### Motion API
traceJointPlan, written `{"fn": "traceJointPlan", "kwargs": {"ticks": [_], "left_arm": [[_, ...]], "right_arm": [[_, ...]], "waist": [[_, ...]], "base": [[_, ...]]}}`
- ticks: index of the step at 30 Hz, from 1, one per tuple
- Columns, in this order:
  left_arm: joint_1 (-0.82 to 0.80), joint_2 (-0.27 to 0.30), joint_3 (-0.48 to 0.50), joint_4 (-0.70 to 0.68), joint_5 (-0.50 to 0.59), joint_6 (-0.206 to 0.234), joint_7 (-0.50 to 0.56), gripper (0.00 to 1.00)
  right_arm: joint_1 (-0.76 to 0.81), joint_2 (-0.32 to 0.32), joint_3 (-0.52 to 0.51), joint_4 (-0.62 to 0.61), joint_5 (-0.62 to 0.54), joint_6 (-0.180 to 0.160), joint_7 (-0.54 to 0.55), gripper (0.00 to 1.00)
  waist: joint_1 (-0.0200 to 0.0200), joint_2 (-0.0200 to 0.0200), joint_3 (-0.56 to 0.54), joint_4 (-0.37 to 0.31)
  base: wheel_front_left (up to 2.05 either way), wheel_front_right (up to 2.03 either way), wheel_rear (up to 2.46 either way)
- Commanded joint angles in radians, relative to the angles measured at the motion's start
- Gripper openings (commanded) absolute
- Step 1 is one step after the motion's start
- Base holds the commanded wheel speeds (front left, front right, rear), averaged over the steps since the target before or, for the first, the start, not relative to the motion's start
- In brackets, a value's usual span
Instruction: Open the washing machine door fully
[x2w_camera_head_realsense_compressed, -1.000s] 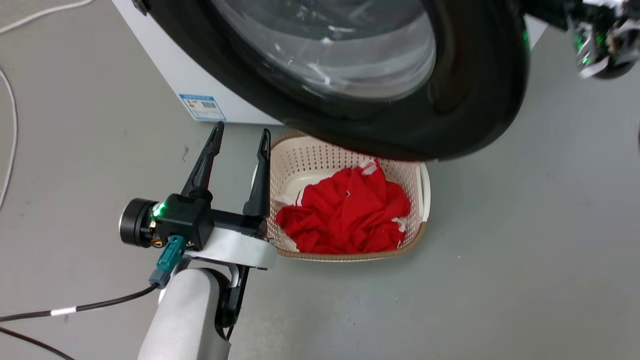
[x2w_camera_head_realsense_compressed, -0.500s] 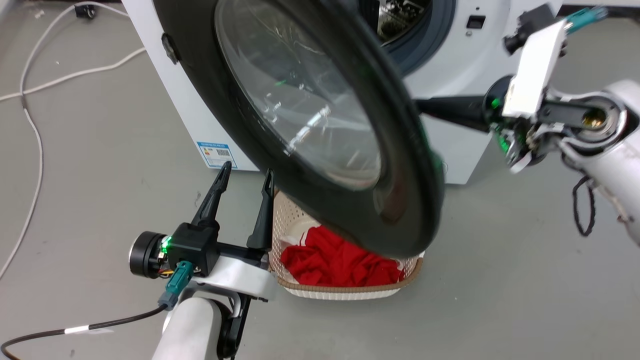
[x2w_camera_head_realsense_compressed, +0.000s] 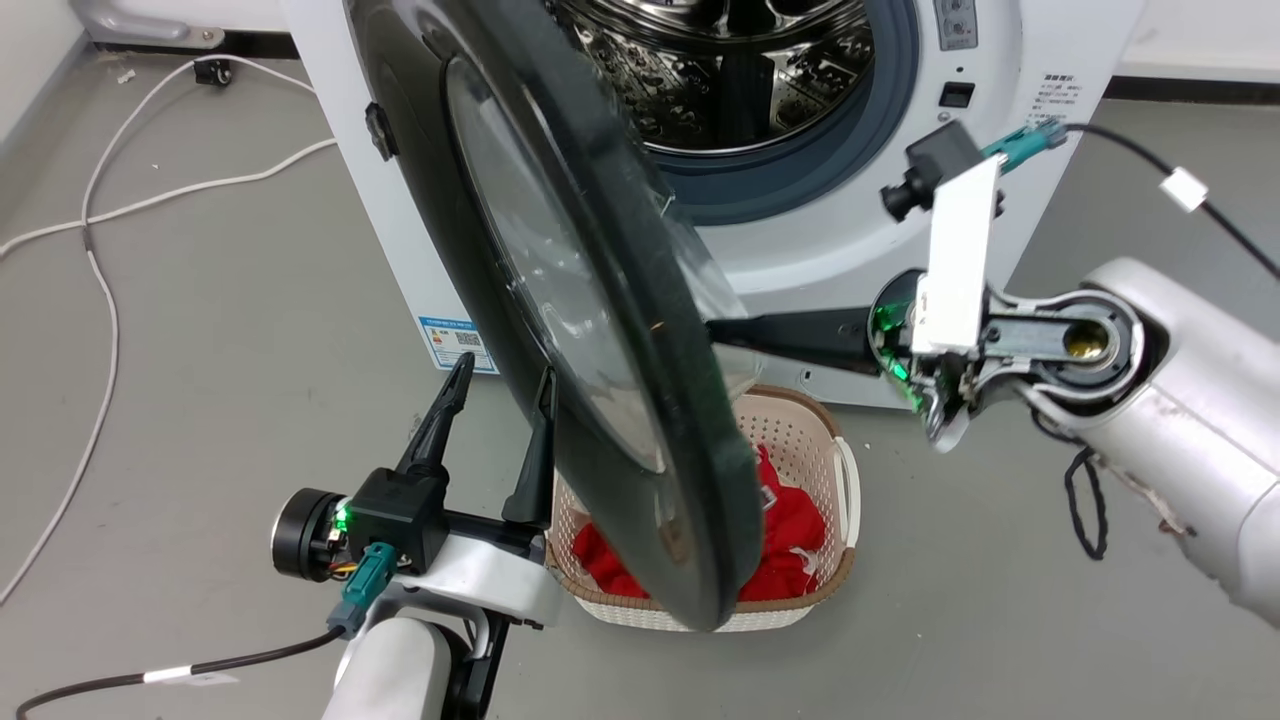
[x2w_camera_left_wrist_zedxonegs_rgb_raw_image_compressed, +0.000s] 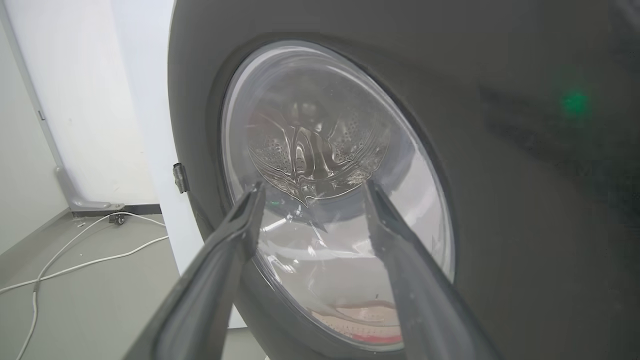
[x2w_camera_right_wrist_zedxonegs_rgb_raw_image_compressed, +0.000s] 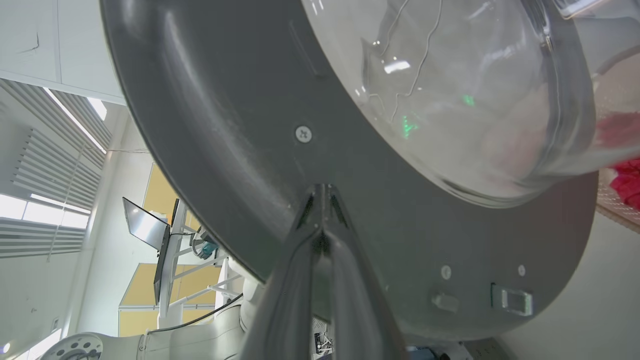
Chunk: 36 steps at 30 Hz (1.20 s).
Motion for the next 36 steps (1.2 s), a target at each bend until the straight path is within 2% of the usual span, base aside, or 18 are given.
{"fn": "traceJointPlan", "kwargs": {"ticks": [1, 8, 13, 22, 28, 29, 30, 31, 32, 36], "left_arm": [[0.011, 0.000, -0.004, 0.001, -0.001, 0.004, -0.002, 1.00], [0.020, 0.000, -0.007, 0.000, -0.004, 0.007, -0.002, 1.00], [0.024, 0.000, -0.004, 0.005, -0.001, 0.008, -0.002, 1.00], [0.043, 0.000, 0.019, 0.009, 0.004, 0.011, -0.002, 1.00], [0.056, -0.001, 0.043, 0.004, 0.008, 0.014, -0.002, 1.00], [0.058, -0.001, 0.047, 0.003, 0.009, 0.014, -0.002, 1.00], [0.060, -0.001, 0.051, 0.003, 0.009, 0.014, -0.002, 1.00], [0.062, -0.001, 0.054, 0.004, 0.009, 0.015, -0.002, 1.00], [0.063, -0.001, 0.057, 0.003, 0.008, 0.016, -0.002, 1.00], [0.064, 0.000, 0.061, 0.005, 0.006, 0.019, -0.002, 1.00]], "right_arm": [[0.021, 0.016, 0.008, -0.018, 0.008, 0.000, 0.000, 0.00], [0.043, 0.018, 0.011, -0.051, 0.006, 0.000, -0.031, 0.00], [0.075, -0.016, -0.053, -0.060, -0.017, 0.000, -0.123, 0.00], [0.272, -0.105, -0.313, -0.160, 0.002, 0.000, -0.308, 0.00], [0.498, -0.134, -0.516, -0.261, -0.007, 0.000, -0.424, 0.00], [0.537, -0.128, -0.547, -0.276, -0.008, 0.000, -0.436, 0.10], [0.579, -0.123, -0.573, -0.287, -0.017, 0.000, -0.450, 0.33], [0.621, -0.116, -0.596, -0.295, -0.027, 0.000, -0.464, 0.64], [0.658, -0.104, -0.618, -0.308, -0.034, 0.000, -0.474, 1.00], [0.763, -0.066, -0.672, -0.325, -0.070, 0.000, -0.514, 1.00]], "waist": [[0.0001, 0.0000, -0.003, 0.002], [0.0001, 0.0000, -0.010, 0.000], [0.0001, 0.0000, -0.020, -0.005], [0.0001, 0.0000, -0.043, -0.025], [0.0001, 0.0000, -0.048, -0.045], [0.0001, 0.0000, -0.047, -0.048], [0.0001, 0.0000, -0.048, -0.051], [0.0001, 0.0000, -0.050, -0.054], [0.0001, 0.0000, -0.049, -0.057], [0.0001, 0.0000, -0.052, -0.064]], "base": [[0.00, 0.00, 0.00], [0.00, 0.00, 0.00], [0.00, 0.00, 0.00], [0.00, 0.00, 0.00], [0.00, 0.00, 0.00], [0.00, 0.00, 0.00], [0.00, 0.00, 0.00], [0.00, 0.00, 0.00], [0.00, 0.00, 0.00], [0.00, 0.00, 0.00]]}}
